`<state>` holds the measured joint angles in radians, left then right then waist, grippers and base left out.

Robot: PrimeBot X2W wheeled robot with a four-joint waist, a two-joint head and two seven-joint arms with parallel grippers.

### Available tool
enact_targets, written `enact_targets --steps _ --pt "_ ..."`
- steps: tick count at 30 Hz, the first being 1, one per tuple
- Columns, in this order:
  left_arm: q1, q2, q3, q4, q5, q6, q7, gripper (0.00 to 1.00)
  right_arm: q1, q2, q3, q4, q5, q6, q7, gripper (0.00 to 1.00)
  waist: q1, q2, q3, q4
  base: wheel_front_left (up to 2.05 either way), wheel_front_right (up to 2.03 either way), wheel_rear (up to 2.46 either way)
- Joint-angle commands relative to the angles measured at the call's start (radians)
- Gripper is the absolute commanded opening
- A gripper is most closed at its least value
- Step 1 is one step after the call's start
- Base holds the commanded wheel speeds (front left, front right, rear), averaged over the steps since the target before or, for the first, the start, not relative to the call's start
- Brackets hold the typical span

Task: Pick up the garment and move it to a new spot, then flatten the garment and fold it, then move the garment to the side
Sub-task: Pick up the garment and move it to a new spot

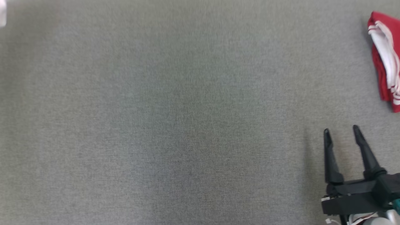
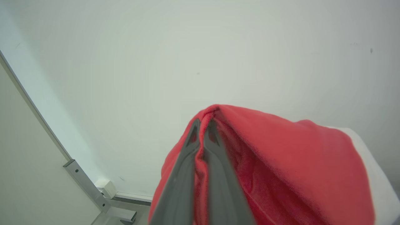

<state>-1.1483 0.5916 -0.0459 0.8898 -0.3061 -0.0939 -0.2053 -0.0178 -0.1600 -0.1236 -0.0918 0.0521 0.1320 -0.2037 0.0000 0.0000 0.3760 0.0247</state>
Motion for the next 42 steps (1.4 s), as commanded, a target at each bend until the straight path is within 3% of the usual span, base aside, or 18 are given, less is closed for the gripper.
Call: enact_targets --steps 1,7,13,22,25,31,40,41,42 --pt "-0.021 -0.009 -0.008 -0.026 0.006 -0.002 -0.004 0.0 -0.004 0.007 0.008 0.009 0.006 -0.003 -0.007 1.0 0.0 0.0 -0.046 0.002 0.0 0.0 0.0" --pt "-0.062 -0.074 -0.086 -0.234 0.012 -0.019 0.053 0.0 -0.018 0.033 0.04 0.073 0.019 -0.003 -0.031 1.0 0.0 0.0 -0.106 -0.044 0.0 0.0 0.0" --pt "-0.004 -0.159 -0.172 -0.47 0.001 -0.023 0.169 0.0 -0.016 0.061 0.056 0.124 0.024 -0.003 -0.052 1.0 0.0 0.0 -0.154 -0.128 0.0 0.0 0.0" --pt "0.236 -0.32 -0.27 -0.705 -0.065 0.042 0.297 0.0 -0.007 0.085 0.073 0.171 0.03 -0.003 -0.061 1.0 0.0 0.0 -0.21 -0.239 0.0 0.0 0.0" --pt "0.347 -0.365 -0.306 -0.711 -0.088 0.059 0.303 0.0 -0.009 0.09 0.078 0.179 0.034 -0.003 -0.062 1.0 0.0 0.0 -0.222 -0.267 0.0 0.0 0.0" --pt "0.5 -0.4 -0.349 -0.646 -0.104 0.071 0.281 0.0 -0.006 0.094 0.088 0.178 0.037 -0.003 -0.062 1.0 0.0 0.0 -0.22 -0.301 0.0 0.0 0.0" --pt "0.627 -0.42 -0.418 -0.353 -0.088 0.056 0.231 0.0 -0.016 0.102 0.091 0.184 0.035 -0.003 -0.062 1.0 0.0 0.0 -0.206 -0.313 0.0 0.0 0.0" --pt "0.63 -0.429 -0.421 -0.333 -0.091 0.056 0.221 0.03 -0.014 0.102 0.087 0.185 0.034 -0.003 -0.062 1.0 0.0 0.0 -0.209 -0.309 0.0 0.0 0.0" --pt "0.631 -0.438 -0.425 -0.319 -0.093 0.051 0.208 0.4 -0.011 0.101 0.083 0.187 0.033 -0.003 -0.062 1.0 0.0 0.0 -0.213 -0.305 0.0 0.0 0.0"
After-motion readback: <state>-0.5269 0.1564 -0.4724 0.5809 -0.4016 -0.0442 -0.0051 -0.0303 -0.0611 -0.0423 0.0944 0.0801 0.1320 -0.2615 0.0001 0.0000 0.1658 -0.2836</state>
